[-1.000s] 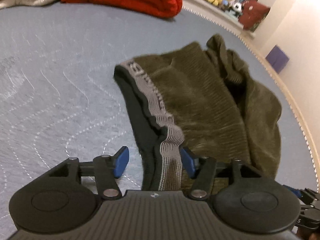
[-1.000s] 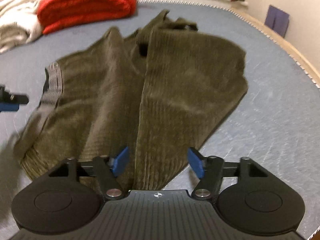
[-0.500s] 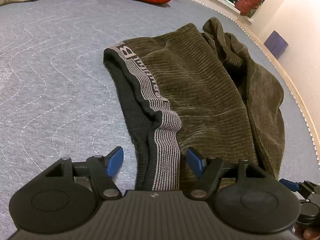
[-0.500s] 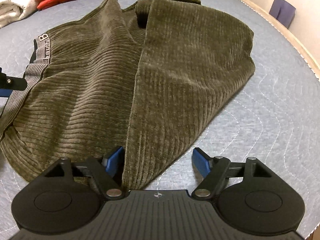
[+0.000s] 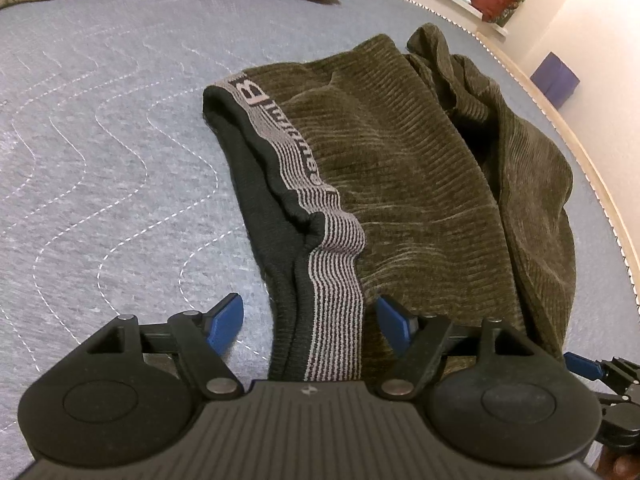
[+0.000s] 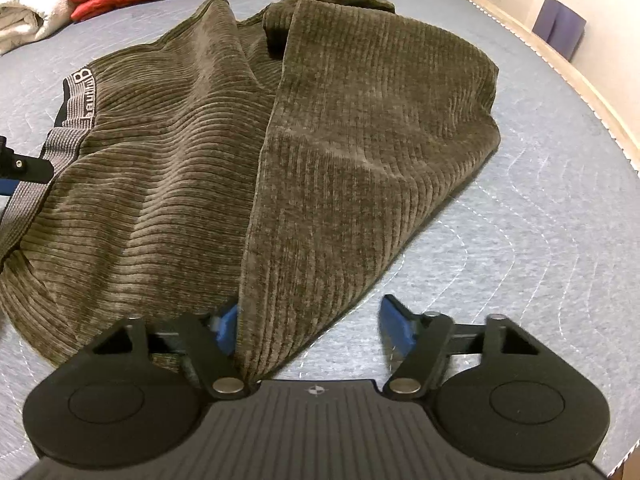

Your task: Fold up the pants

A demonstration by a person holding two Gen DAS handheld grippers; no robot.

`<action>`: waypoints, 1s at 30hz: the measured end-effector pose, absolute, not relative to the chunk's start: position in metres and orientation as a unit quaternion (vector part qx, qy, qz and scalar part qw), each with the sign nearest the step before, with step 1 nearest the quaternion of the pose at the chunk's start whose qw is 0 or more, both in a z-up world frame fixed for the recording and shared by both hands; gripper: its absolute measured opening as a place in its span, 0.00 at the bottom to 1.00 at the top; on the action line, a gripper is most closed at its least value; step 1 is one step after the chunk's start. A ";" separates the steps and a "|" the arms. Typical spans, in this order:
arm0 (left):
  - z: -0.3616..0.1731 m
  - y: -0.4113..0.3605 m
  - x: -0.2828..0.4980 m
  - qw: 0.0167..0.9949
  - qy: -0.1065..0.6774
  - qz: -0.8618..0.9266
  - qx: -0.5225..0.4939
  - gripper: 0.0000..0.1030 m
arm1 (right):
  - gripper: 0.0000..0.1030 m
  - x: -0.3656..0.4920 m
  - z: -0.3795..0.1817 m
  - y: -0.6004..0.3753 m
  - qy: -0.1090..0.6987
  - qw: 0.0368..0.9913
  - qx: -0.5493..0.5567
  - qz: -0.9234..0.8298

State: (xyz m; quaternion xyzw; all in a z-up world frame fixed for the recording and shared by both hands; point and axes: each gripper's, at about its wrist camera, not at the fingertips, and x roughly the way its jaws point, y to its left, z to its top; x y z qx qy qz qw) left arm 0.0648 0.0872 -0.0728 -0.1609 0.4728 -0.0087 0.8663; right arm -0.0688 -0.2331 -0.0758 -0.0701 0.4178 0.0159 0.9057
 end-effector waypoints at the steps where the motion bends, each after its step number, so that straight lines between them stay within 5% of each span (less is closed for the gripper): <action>1: -0.075 0.088 0.066 0.864 0.475 -0.009 -0.164 0.76 | 0.52 -0.069 -0.075 -0.234 0.418 0.906 -0.068 0.017; 3: -0.080 0.089 0.069 0.863 0.474 -0.014 -0.172 0.78 | 0.36 -0.068 -0.074 -0.235 0.419 0.906 -0.061 0.020; 8: -0.082 0.084 0.073 0.876 0.453 -0.033 -0.162 0.76 | 0.24 -0.068 -0.070 -0.242 0.416 0.908 -0.045 0.023; 12: -0.081 0.076 0.072 0.885 0.441 -0.044 -0.139 0.47 | 0.10 -0.072 -0.058 -0.244 0.392 0.919 -0.035 0.031; 15: -0.072 0.083 0.069 0.887 0.434 -0.058 -0.149 0.24 | 0.09 -0.079 -0.041 -0.242 0.354 0.934 -0.036 0.047; 22: -0.021 0.125 0.036 0.918 0.363 -0.047 -0.155 0.13 | 0.07 -0.086 -0.034 -0.222 0.337 0.933 -0.062 0.107; 30: 0.005 0.220 -0.029 0.914 0.361 0.066 -0.173 0.12 | 0.07 -0.129 -0.019 -0.144 0.287 0.907 -0.099 0.293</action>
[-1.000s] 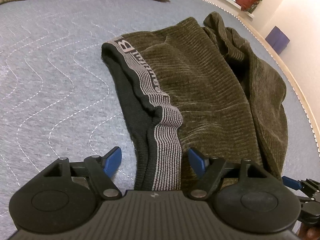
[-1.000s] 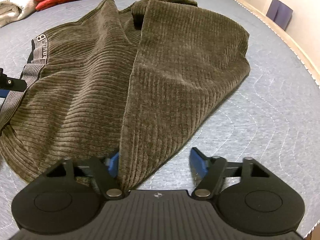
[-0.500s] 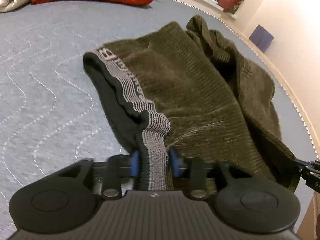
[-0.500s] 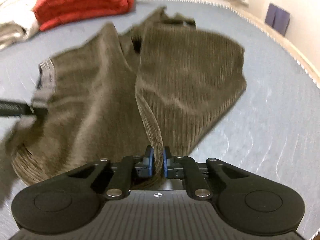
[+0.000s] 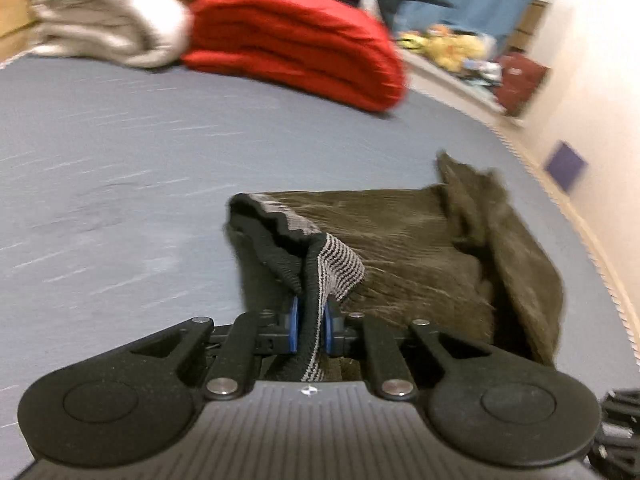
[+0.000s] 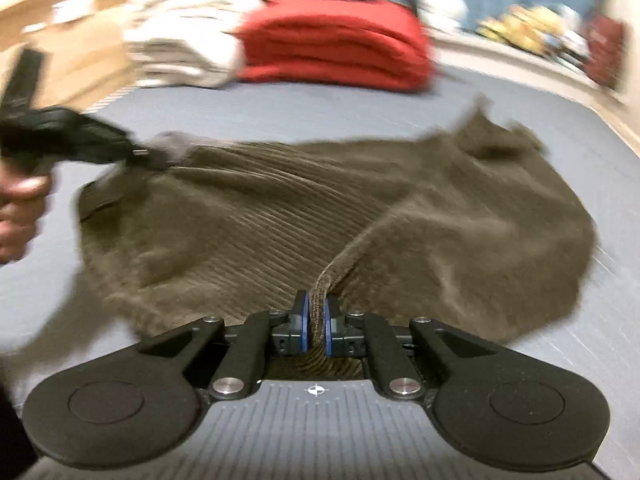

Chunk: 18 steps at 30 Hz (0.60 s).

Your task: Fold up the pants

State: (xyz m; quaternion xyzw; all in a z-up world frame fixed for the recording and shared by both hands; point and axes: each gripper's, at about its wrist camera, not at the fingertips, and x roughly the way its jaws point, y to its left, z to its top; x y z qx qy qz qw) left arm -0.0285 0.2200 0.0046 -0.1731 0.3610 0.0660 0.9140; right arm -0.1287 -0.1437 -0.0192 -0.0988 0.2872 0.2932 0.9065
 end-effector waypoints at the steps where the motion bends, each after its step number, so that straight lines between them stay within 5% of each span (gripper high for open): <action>1: 0.005 0.227 -0.035 0.912 0.365 0.078 -0.170 0.12 | 0.07 -0.134 -0.020 -0.132 0.286 0.898 -0.107 0.318; 8: -0.013 0.246 -0.045 0.878 0.420 0.138 -0.184 0.19 | 0.09 -0.152 -0.046 -0.087 0.320 0.843 -0.201 0.382; 10: -0.006 0.247 -0.043 0.881 0.409 0.165 -0.171 0.29 | 0.15 -0.145 -0.049 -0.090 0.342 0.834 -0.194 0.387; 12: 0.004 0.248 -0.046 0.886 0.387 0.185 -0.177 0.50 | 0.20 -0.138 -0.044 -0.095 0.350 0.836 -0.177 0.384; 18: 0.012 0.226 -0.042 0.898 0.373 0.123 -0.199 0.55 | 0.44 -0.117 -0.020 -0.119 0.340 0.868 -0.104 0.347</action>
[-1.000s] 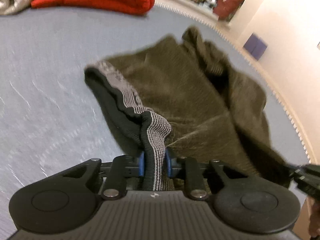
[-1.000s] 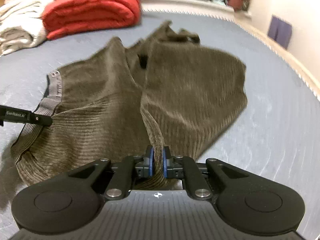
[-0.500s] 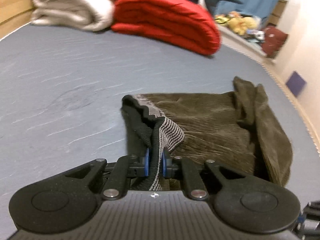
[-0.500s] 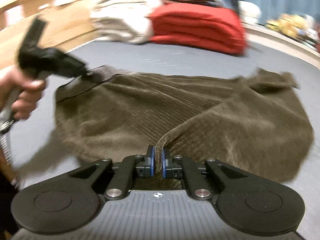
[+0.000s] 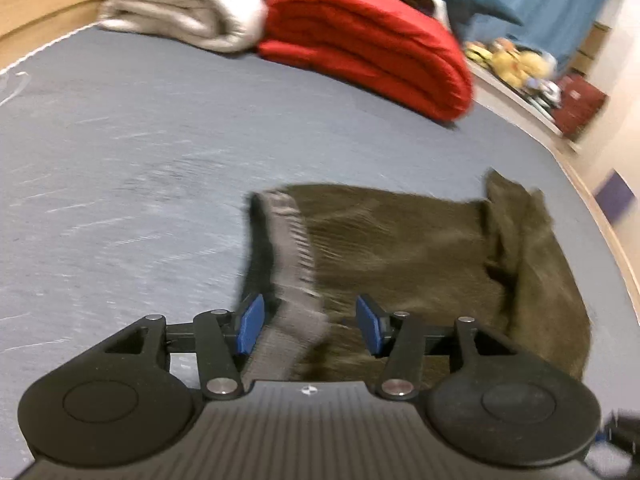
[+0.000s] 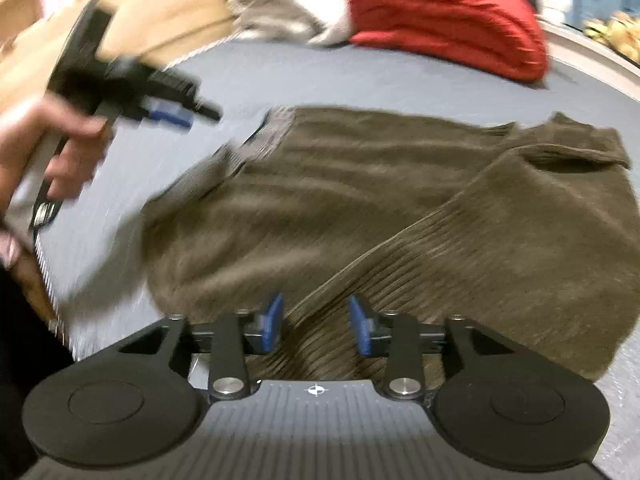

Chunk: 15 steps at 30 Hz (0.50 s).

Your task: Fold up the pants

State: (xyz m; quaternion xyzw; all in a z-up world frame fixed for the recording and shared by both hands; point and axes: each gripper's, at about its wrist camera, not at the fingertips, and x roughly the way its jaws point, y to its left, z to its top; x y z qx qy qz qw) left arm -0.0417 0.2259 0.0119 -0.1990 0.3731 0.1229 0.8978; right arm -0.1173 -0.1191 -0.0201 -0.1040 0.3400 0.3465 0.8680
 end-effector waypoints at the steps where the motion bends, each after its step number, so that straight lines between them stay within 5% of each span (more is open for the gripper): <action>1: 0.011 0.219 -0.039 0.899 0.377 0.114 -0.191 0.55 | 0.46 -0.110 -0.018 -0.122 0.341 0.875 -0.089 0.332; 7: 0.003 0.193 -0.031 0.900 0.389 0.091 -0.174 0.57 | 0.53 -0.066 -0.025 -0.114 0.345 0.901 -0.048 0.258; 11: -0.002 0.188 -0.030 0.900 0.395 0.080 -0.167 0.59 | 0.72 -0.043 -0.036 -0.099 0.350 0.909 -0.039 0.222; 15: 0.000 0.185 -0.029 0.902 0.397 0.070 -0.157 0.63 | 0.74 -0.031 -0.050 -0.079 0.367 0.903 -0.073 0.211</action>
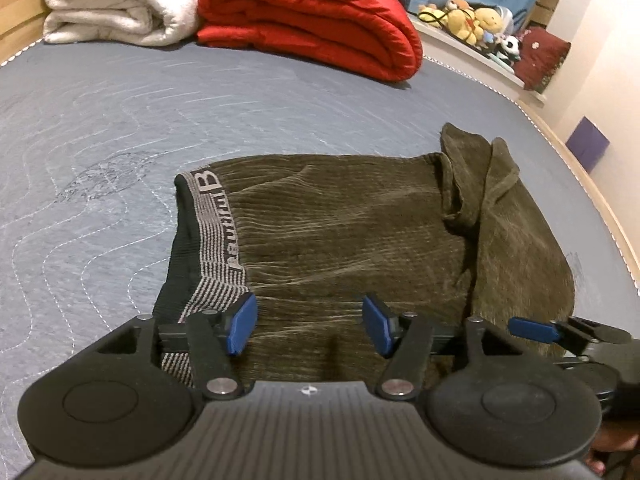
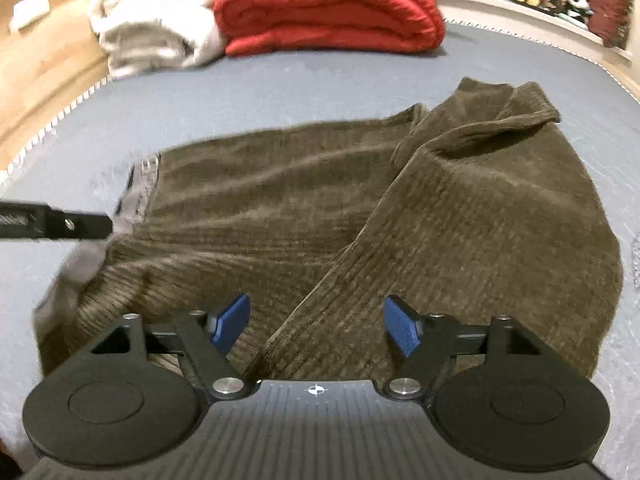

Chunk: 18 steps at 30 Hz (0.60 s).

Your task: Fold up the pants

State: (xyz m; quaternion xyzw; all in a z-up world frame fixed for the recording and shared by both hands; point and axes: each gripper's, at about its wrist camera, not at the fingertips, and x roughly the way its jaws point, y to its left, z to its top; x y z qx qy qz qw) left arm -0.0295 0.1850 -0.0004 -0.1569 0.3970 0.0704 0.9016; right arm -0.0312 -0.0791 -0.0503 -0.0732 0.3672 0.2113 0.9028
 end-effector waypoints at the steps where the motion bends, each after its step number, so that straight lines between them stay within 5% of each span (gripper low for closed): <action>1: 0.000 0.185 -0.029 0.902 0.397 0.069 -0.155 0.63 | 0.73 -0.030 -0.054 -0.075 0.371 0.902 -0.083 0.207; 4: 0.000 0.185 -0.028 0.902 0.400 0.066 -0.151 0.64 | 0.64 -0.032 -0.065 -0.068 0.380 0.898 -0.123 0.183; 6: 0.001 0.186 -0.027 0.902 0.400 0.067 -0.149 0.65 | 0.38 -0.033 -0.067 -0.071 0.387 0.893 -0.138 0.183; 9: 0.001 0.185 -0.026 0.902 0.401 0.066 -0.147 0.65 | 0.14 -0.037 -0.068 -0.081 0.396 0.887 -0.138 0.195; 18: -0.007 0.175 -0.020 0.902 0.409 0.052 -0.129 0.67 | 0.08 -0.114 -0.041 -0.116 0.322 0.864 -0.282 0.264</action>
